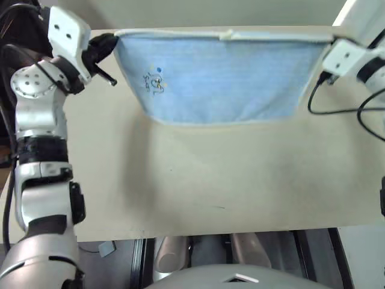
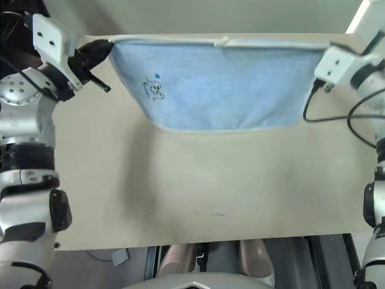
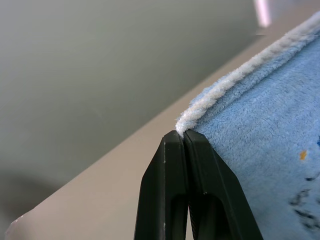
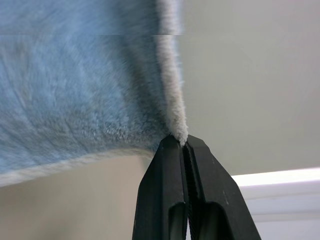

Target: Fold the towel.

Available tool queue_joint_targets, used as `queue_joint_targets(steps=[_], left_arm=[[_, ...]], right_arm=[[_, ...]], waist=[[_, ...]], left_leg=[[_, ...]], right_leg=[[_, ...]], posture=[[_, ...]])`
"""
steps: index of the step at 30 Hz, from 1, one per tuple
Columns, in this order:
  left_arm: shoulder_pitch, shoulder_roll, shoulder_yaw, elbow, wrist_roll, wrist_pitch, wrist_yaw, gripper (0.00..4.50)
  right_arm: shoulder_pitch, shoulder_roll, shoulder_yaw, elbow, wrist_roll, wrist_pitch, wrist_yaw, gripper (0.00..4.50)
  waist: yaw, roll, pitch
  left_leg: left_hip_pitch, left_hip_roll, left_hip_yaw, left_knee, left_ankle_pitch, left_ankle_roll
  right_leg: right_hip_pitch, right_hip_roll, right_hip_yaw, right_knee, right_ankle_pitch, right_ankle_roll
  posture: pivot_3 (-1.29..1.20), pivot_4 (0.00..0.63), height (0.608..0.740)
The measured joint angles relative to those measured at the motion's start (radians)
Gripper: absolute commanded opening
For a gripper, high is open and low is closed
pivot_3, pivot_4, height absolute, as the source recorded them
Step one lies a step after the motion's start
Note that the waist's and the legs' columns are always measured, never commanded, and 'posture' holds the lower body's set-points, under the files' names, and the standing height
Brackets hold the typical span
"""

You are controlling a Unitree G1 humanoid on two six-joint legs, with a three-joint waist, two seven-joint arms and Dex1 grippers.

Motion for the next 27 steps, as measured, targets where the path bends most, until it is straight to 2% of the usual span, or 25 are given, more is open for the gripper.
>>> queue_joint_targets(steps=[5,9,11,14,19,22,27], left_arm=[[-0.061,0.011,0.006,0.059,-0.039,-0.012,-0.043,0.00],[-0.004,0.084,0.055,-0.015,-0.161,0.049,-0.221,0.00],[0.058,0.126,0.076,-0.079,-0.215,0.102,-0.303,0.00],[0.247,0.196,0.106,-0.221,-0.296,0.190,-0.440,0.00],[0.505,0.269,0.119,-0.362,-0.317,0.281,-0.518,0.00],[0.570,0.288,0.121,-0.403,-0.312,0.297,-0.521,0.00],[0.638,0.319,0.140,-0.447,-0.313,0.310,-0.536,0.00]], right_arm=[[-0.022,-0.007,-0.044,-0.009,0.123,0.045,0.164,0.05],[0.075,-0.093,-0.130,-0.182,0.328,0.134,0.443,0.05],[0.168,-0.134,-0.170,-0.294,0.418,0.203,0.557,0.05],[0.424,-0.210,-0.232,-0.492,0.557,0.348,0.731,0.05],[0.843,-0.251,-0.296,-0.774,0.709,0.544,0.890,0.05],[0.941,-0.252,-0.343,-0.877,0.761,0.620,0.918,0.05],[1.023,-0.263,-0.401,-0.948,0.804,0.690,0.960,0.05]], waist=[[0.001,0.000,0.000],[0.002,0.000,0.000],[0.003,0.000,0.000],[0.004,0.000,0.000],[0.011,-0.001,0.000],[0.010,-0.001,0.000],[0.006,-0.001,0.000]], left_leg=[[-0.009,0.000,0.000,-0.002,0.000,0.000],[-0.017,0.002,-0.001,-0.001,0.004,-0.008],[-0.018,0.002,0.000,-0.001,0.005,-0.013],[-0.018,0.002,0.000,0.002,-0.002,-0.014],[-0.016,0.002,0.000,0.003,-0.006,-0.013],[-0.014,0.001,0.000,0.005,-0.011,-0.003],[0.002,0.001,0.000,0.004,-0.004,-0.001]], right_leg=[[-0.006,0.000,-0.001,-0.005,0.001,0.002],[-0.010,0.002,-0.002,-0.012,0.001,0.003],[-0.009,0.002,-0.001,-0.012,-0.002,0.005],[-0.009,0.002,-0.001,-0.010,-0.009,0.006],[-0.007,0.002,-0.001,-0.009,-0.011,0.005],[-0.006,0.002,0.000,-0.009,-0.013,-0.003],[0.010,0.002,0.002,-0.009,-0.009,-0.008]], posture=[[0.00,0.150,0.735],[0.00,0.150,0.735],[0.00,0.150,0.735],[0.00,0.150,0.735],[0.00,0.150,0.735],[0.00,0.150,0.735],[0.00,0.150,0.735]])
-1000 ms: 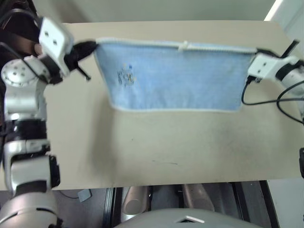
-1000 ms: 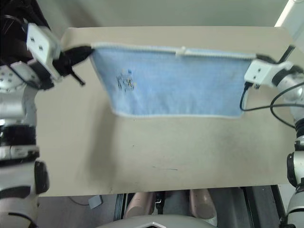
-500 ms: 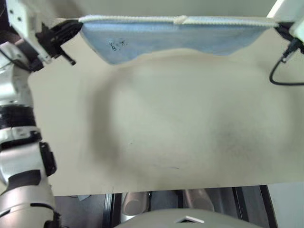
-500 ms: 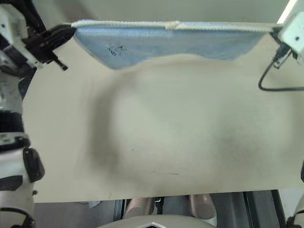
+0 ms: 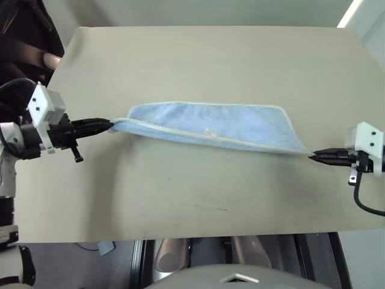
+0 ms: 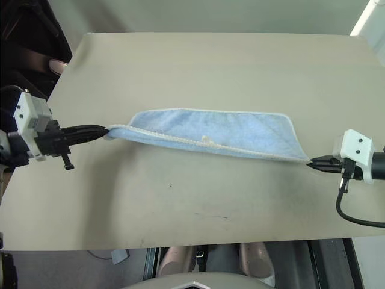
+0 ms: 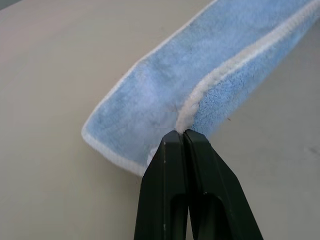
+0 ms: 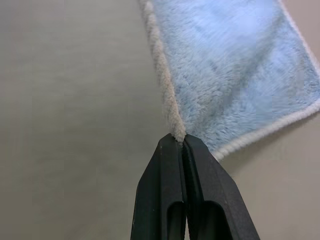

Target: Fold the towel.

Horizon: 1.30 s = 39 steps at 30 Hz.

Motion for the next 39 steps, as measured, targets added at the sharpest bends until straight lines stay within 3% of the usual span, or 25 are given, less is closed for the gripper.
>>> queue_joint_targets(steps=[2,5,11,16,18,23,32,35,39], left_arm=[[0.017,0.002,0.009,-0.009,-0.002,0.008,-0.001,0.00],[0.048,0.009,0.022,-0.036,-0.005,0.013,-0.009,0.00],[-0.017,-0.011,-0.033,-0.001,0.064,-0.022,0.029,0.00],[-0.167,-0.096,-0.141,0.153,0.182,-0.090,0.114,0.00],[-0.237,-0.132,-0.181,0.215,0.228,-0.121,0.146,0.00],[-0.388,-0.185,-0.267,0.412,0.369,-0.261,0.234,0.00],[-0.447,-0.227,-0.316,0.560,0.443,-0.384,0.242,0.00],[-0.458,-0.228,-0.334,0.583,0.468,-0.394,0.240,0.71],[-0.455,-0.231,-0.358,0.629,0.501,-0.403,0.242,2.14]], right_arm=[[0.013,0.000,-0.003,-0.012,0.002,0.013,0.012,0.05],[-0.002,-0.004,-0.001,-0.015,0.001,0.022,0.023,0.05],[-0.280,0.038,0.101,0.100,-0.133,-0.039,-0.065,0.05],[-0.491,0.153,0.257,0.313,-0.296,-0.121,-0.150,0.05],[-0.553,0.183,0.305,0.393,-0.353,-0.169,-0.164,0.05],[-0.690,0.263,0.388,0.609,-0.466,-0.259,-0.216,0.05],[-0.762,0.303,0.410,0.780,-0.536,-0.353,-0.246,0.05],[-0.798,0.329,0.421,0.847,-0.571,-0.398,-0.287,0.68],[-0.813,0.356,0.432,0.923,-0.607,-0.456,-0.351,2.08]], waist=[[-0.001,0.000,0.000],[-0.006,0.000,0.000],[-0.014,-0.001,-0.001],[-0.009,-0.001,-0.001],[-0.006,-0.001,-0.001],[-0.006,-0.001,-0.001],[-0.006,-0.001,-0.001],[-0.006,-0.001,-0.001],[-0.007,-0.001,-0.001]], left_leg=[[0.005,0.000,0.000,-0.001,0.000,0.000],[0.008,0.000,0.000,-0.001,0.000,-0.001],[0.010,-0.001,-0.001,0.000,0.002,0.000],[0.004,-0.001,-0.001,-0.001,0.002,0.000],[0.002,-0.001,-0.001,-0.002,0.002,0.000],[0.000,-0.001,0.000,-0.003,0.001,-0.001],[-0.005,-0.001,-0.001,-0.003,0.001,-0.001],[-0.004,-0.001,0.000,-0.002,0.001,-0.001],[-0.004,-0.001,-0.001,-0.002,0.004,0.000]], right_leg=[[0.004,0.000,0.000,0.000,-0.005,0.008],[0.007,0.000,0.001,0.000,-0.005,0.008],[0.007,0.000,0.001,0.003,-0.002,0.005],[0.000,-0.001,0.000,0.005,0.002,0.000],[-0.004,-0.001,-0.001,0.005,0.007,0.008],[-0.007,-0.002,-0.001,0.005,0.009,0.009],[-0.011,-0.002,-0.002,0.005,0.009,0.009],[-0.010,-0.002,-0.002,0.005,0.010,0.009],[-0.010,-0.002,-0.002,0.005,0.012,0.008]], posture=[[0.00,0.150,0.735],[0.00,0.150,0.735],[0.00,0.150,0.735],[0.00,0.150,0.735],[0.00,0.150,0.735],[0.00,0.150,0.735],[0.00,0.150,0.735],[0.00,0.150,0.735],[0.00,0.150,0.735]])
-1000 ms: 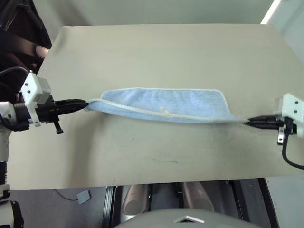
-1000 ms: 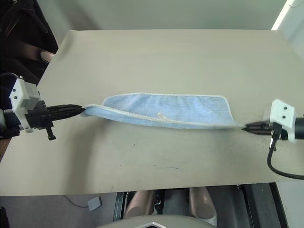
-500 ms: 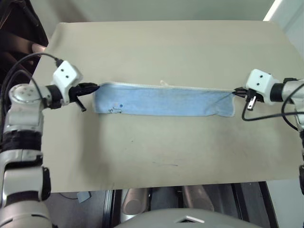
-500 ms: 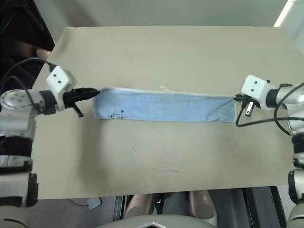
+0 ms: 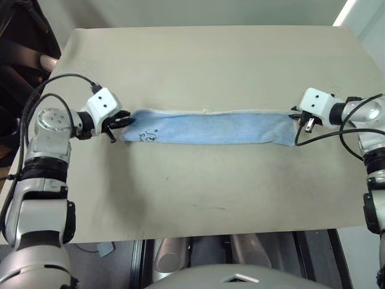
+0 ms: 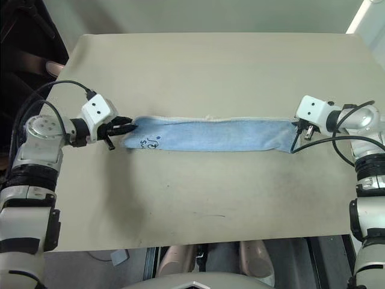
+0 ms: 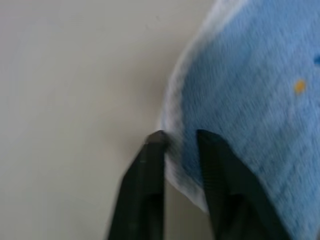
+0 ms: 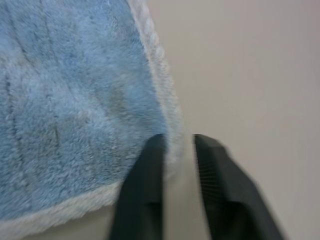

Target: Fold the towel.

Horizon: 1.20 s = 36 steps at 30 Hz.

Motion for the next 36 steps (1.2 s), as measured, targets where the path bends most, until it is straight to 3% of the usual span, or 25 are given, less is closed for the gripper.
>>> queue_joint_targets(steps=[5,9,13,17,20,22,27,31,33,36], left_arm=[[0.004,0.000,0.002,0.027,0.021,-0.040,0.053,3.91],[0.004,-0.012,0.052,0.026,-0.020,-0.028,0.088,3.91],[0.006,-0.009,0.125,0.006,-0.068,0.002,0.132,3.91],[0.028,0.013,0.179,-0.063,-0.087,0.024,0.172,3.91],[0.042,0.021,0.198,-0.101,-0.101,0.047,0.193,3.95],[0.059,0.013,0.204,-0.150,-0.118,0.064,0.189,3.95],[0.105,-0.035,0.178,-0.310,-0.168,0.103,0.120,3.95],[0.122,-0.060,0.167,-0.401,-0.200,0.142,0.068,3.95],[0.134,-0.082,0.146,-0.454,-0.221,0.153,0.035,3.95],[0.157,-0.103,0.117,-0.505,-0.236,0.168,-0.008,3.95]], right_arm=[[-0.024,-0.003,0.001,0.041,-0.044,-0.053,-0.069,3.82],[-0.027,-0.043,-0.007,0.028,-0.057,-0.073,-0.102,3.82],[0.024,-0.099,-0.098,-0.094,0.012,-0.004,-0.093,3.82],[0.230,-0.121,-0.253,-0.392,0.188,0.237,-0.036,3.82],[0.408,-0.114,-0.349,-0.640,0.345,0.518,-0.008,4.41],[0.499,-0.094,-0.417,-0.803,0.472,0.733,-0.008,4.46],[0.545,0.118,-0.634,-1.087,0.826,1.343,-0.177,4.46],[0.488,0.325,-0.824,-1.176,0.947,1.717,-0.354,4.46],[0.476,0.412,-0.888,-1.197,1.001,1.805,-0.445,4.46],[0.484,0.517,-0.937,-1.190,1.086,1.841,-0.603,4.46]], waist=[[0.001,0.000,0.000],[0.004,0.000,0.000],[0.004,0.000,0.000],[0.008,0.000,0.000],[0.010,0.000,0.000],[0.010,0.000,0.000],[0.009,-0.001,0.000],[0.007,-0.003,0.001],[0.008,-0.003,0.000],[0.009,-0.003,0.001]], left_leg=[[0.000,0.000,0.000,0.000,0.002,0.000],[-0.001,0.000,0.000,0.000,0.002,0.000],[-0.001,0.000,0.001,-0.002,0.002,0.000],[-0.002,0.001,0.001,-0.002,0.002,-0.001],[-0.003,0.000,0.002,-0.001,0.003,-0.002],[-0.004,0.000,0.002,-0.001,0.004,-0.002],[0.001,-0.002,0.002,0.001,0.007,0.000],[0.005,-0.002,0.002,0.001,0.007,0.001],[0.006,-0.002,0.001,0.000,0.007,0.002],[0.005,-0.002,0.001,-0.001,0.006,0.002]], right_leg=[[0.000,0.000,0.000,0.000,0.001,-0.001],[0.000,0.000,0.000,0.000,0.001,-0.001],[0.000,0.000,0.000,-0.001,0.001,-0.001],[0.000,0.001,-0.001,-0.003,-0.002,-0.005],[0.001,0.001,-0.001,-0.004,-0.005,-0.006],[0.001,0.001,0.000,-0.006,-0.006,-0.006],[0.008,0.002,0.002,-0.008,-0.007,0.002],[0.011,0.002,0.002,-0.007,-0.008,0.005],[0.011,0.001,0.002,-0.006,-0.003,-0.003],[0.009,0.001,0.002,-0.006,-0.004,-0.003]], posture=[[0.00,0.150,0.735],[0.00,0.150,0.735],[0.00,0.150,0.735],[0.00,0.150,0.735],[0.00,0.150,0.735],[0.00,0.150,0.735],[0.00,0.150,0.735],[0.00,0.150,0.735],[0.00,0.150,0.735],[0.00,0.150,0.735]])
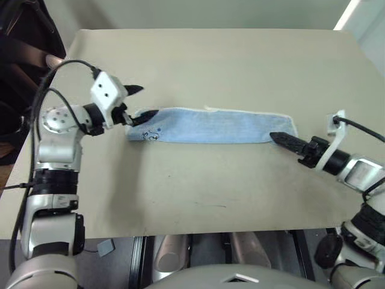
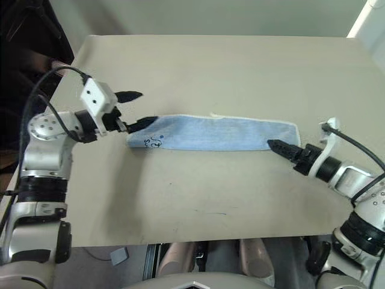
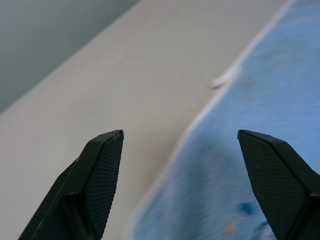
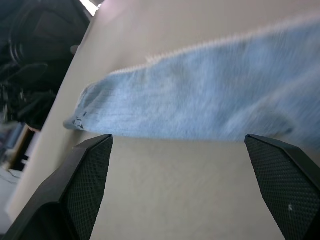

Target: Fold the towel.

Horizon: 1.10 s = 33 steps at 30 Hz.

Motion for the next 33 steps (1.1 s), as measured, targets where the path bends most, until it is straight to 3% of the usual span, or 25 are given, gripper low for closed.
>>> queue_joint_targets(steps=[5,9,16,24,27,33], left_arm=[[0.038,-0.026,-0.031,-0.110,-0.064,0.068,-0.072,3.95],[0.071,-0.040,-0.054,-0.196,-0.097,0.114,-0.099,3.95],[0.104,-0.058,-0.063,-0.289,-0.144,0.186,-0.102,3.95],[0.140,-0.057,-0.089,-0.353,-0.153,0.223,-0.105,3.95],[0.141,-0.057,-0.089,-0.358,-0.153,0.227,-0.104,3.95],[0.149,-0.057,-0.089,-0.361,-0.153,0.227,-0.104,3.95]], right_arm=[[0.002,0.166,-0.124,0.053,0.168,0.001,-0.345,4.46],[-0.051,0.233,-0.207,0.101,0.267,0.001,-0.567,4.46],[-0.154,0.284,-0.307,0.168,0.347,-0.039,-0.816,4.46],[-0.181,0.284,-0.271,0.247,0.417,-0.268,-0.984,4.46],[-0.170,0.268,-0.238,0.264,0.422,-0.349,-1.021,3.63],[-0.125,0.216,-0.183,0.292,0.432,-0.472,-1.048,1.34]], waist=[[0.001,0.000,0.000],[0.001,0.000,0.000],[0.002,0.000,0.000],[0.011,0.000,0.000],[0.018,-0.001,-0.001],[0.028,-0.001,-0.001]], left_leg=[[-0.001,0.000,0.000,0.000,-0.002,0.000],[-0.001,0.000,0.000,0.001,-0.002,0.000],[0.000,-0.001,-0.001,0.001,-0.002,0.000],[0.000,-0.001,-0.001,0.001,-0.002,0.000],[0.000,-0.002,-0.002,0.002,-0.003,0.001],[-0.003,-0.003,-0.003,0.002,-0.003,0.002]], right_leg=[[-0.002,0.000,0.000,0.000,-0.001,0.000],[-0.001,0.000,0.000,0.000,0.000,0.000],[0.000,-0.001,0.000,0.000,0.000,0.001],[0.002,-0.001,0.001,-0.002,0.000,0.003],[0.003,-0.002,0.001,-0.003,-0.001,0.005],[0.001,-0.003,0.000,-0.003,0.000,0.006]], posture=[[0.00,0.150,0.735],[0.00,0.150,0.735],[0.00,0.150,0.735],[0.00,0.150,0.735],[0.00,0.150,0.735],[0.00,0.150,0.735]])
